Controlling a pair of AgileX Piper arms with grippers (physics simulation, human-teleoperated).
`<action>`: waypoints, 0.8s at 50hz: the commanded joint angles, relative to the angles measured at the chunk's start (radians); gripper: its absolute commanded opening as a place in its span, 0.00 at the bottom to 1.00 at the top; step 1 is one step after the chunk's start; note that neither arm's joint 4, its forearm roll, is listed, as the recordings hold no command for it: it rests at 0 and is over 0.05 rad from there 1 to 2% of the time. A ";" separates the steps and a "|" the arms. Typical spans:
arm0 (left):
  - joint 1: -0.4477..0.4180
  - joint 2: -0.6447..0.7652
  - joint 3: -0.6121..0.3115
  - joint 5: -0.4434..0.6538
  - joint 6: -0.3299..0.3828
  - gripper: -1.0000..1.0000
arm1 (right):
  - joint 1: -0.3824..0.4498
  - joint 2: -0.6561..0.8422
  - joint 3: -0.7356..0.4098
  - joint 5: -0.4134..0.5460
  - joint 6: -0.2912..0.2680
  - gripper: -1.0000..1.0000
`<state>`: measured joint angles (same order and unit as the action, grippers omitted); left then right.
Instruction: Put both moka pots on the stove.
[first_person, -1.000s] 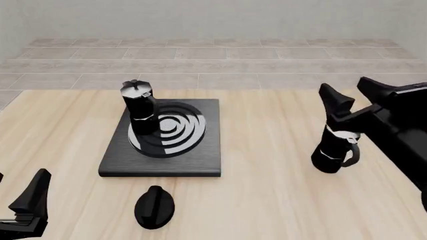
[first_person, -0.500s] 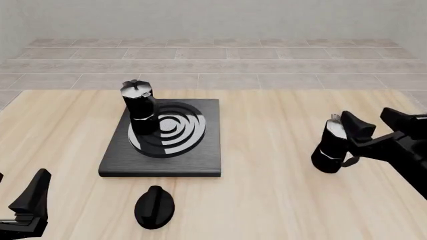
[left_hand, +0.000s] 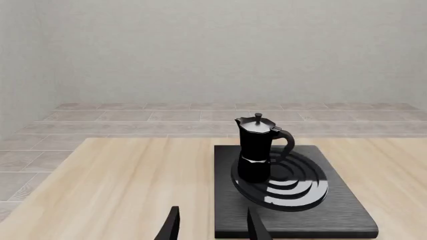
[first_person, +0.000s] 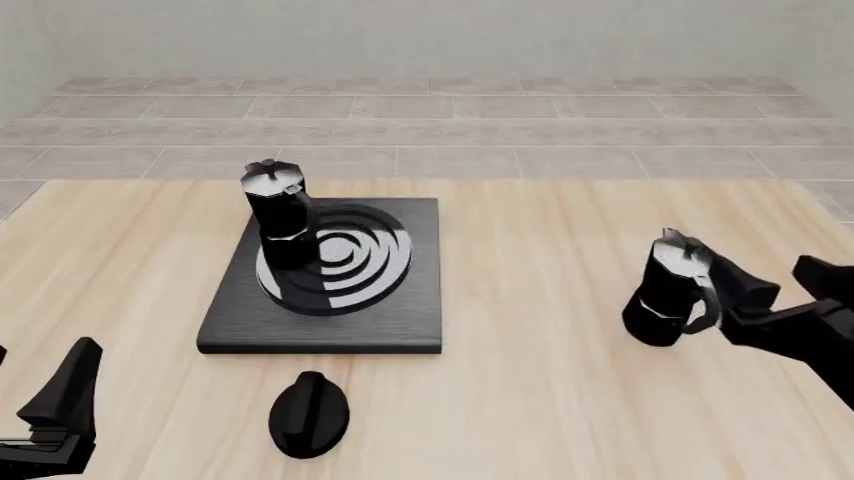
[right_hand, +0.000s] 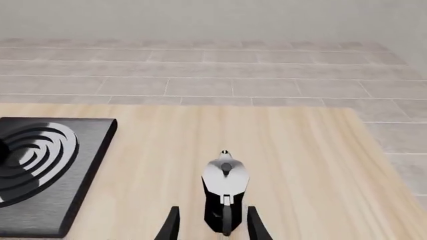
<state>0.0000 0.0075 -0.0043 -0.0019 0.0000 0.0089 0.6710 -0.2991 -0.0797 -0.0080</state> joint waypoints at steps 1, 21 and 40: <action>0.000 0.000 0.000 0.000 0.000 1.00 | -0.038 -0.020 0.024 0.016 0.002 1.00; 0.000 0.000 0.000 0.000 0.000 1.00 | -0.063 0.102 0.024 -0.073 0.030 1.00; 0.000 0.000 0.000 0.000 0.000 1.00 | -0.073 0.254 0.047 -0.206 0.029 1.00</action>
<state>0.0000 0.0075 -0.0043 -0.0019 0.0000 -0.0604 0.8667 -0.2625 -0.2319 0.0242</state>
